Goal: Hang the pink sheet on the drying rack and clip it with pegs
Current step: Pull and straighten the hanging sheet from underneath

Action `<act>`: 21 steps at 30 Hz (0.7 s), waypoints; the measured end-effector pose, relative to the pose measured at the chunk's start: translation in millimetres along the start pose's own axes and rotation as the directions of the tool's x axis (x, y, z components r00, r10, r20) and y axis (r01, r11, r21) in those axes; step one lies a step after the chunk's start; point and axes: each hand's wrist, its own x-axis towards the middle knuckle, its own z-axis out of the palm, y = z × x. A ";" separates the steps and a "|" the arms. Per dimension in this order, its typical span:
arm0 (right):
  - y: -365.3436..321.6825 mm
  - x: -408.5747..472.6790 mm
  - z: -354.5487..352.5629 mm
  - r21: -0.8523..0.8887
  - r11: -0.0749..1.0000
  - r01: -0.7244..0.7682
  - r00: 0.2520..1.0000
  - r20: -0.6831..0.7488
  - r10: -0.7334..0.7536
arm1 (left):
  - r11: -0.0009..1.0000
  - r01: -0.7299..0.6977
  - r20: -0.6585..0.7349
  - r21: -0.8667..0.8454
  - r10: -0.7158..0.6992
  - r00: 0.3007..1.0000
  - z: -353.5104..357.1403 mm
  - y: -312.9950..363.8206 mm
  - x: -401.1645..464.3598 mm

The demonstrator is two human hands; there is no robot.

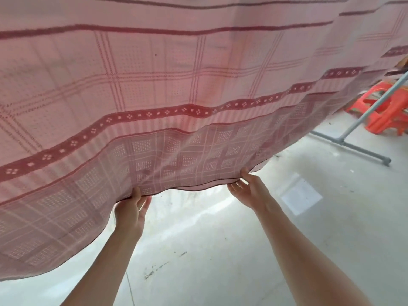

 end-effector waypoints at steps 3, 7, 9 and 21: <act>-14.8 17.8 -13.9 0.073 0.997 0.001 1.000 0.029 -0.003 | 0.999 -0.037 0.033 0.023 0.036 0.999 11.3 -14.5 -3.6; -17.3 47.2 -33.3 0.140 0.989 0.047 0.984 0.162 -0.070 | 0.993 -0.112 0.011 -0.027 0.112 0.994 26.2 -35.4 -0.6; -12.9 58.3 -45.6 0.182 0.979 0.095 0.965 0.223 -0.135 | 0.989 -0.147 -0.006 -0.005 0.147 0.989 30.8 -43.1 -2.2; 1.1 88.8 -48.2 0.419 0.899 -0.125 0.938 0.344 -0.030 | 0.959 -0.276 -0.159 0.066 0.283 0.946 33.3 -53.9 -9.5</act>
